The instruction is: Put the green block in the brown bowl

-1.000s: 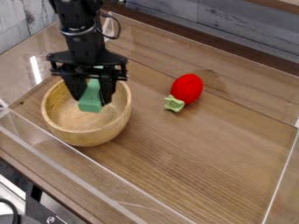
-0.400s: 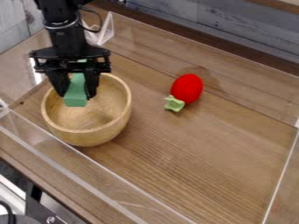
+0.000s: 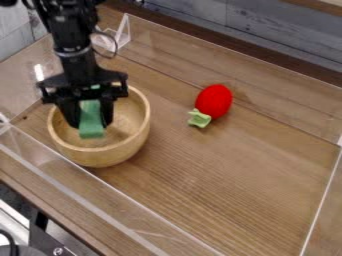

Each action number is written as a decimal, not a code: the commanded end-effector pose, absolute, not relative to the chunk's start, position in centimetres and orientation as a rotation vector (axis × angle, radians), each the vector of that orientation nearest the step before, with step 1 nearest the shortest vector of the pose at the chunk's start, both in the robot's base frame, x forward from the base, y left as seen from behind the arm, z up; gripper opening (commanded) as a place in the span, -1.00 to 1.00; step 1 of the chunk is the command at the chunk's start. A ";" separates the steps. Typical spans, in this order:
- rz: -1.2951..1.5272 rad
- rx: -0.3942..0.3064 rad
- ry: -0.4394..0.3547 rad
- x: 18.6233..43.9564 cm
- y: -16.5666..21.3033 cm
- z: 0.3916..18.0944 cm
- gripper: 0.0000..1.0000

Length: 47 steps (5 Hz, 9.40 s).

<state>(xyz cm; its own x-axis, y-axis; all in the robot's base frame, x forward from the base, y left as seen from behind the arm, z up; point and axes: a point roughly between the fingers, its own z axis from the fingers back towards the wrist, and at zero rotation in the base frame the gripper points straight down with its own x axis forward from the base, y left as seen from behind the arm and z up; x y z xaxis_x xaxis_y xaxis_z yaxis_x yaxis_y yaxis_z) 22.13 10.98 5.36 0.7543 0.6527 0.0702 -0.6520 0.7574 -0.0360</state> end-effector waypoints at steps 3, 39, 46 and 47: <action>0.619 -0.034 -0.093 21.9 11.9 5.3 1.00; 0.194 -0.113 -0.250 33.3 -0.7 10.4 1.00; 0.092 -0.138 -0.226 32.1 -2.6 11.4 1.00; 0.054 -0.131 -0.206 32.1 -3.1 10.2 1.00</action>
<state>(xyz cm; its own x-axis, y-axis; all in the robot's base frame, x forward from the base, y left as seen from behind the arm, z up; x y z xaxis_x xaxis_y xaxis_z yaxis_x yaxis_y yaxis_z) 31.76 -2.91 9.18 0.9833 0.0848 0.1611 -0.0629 0.9886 -0.1368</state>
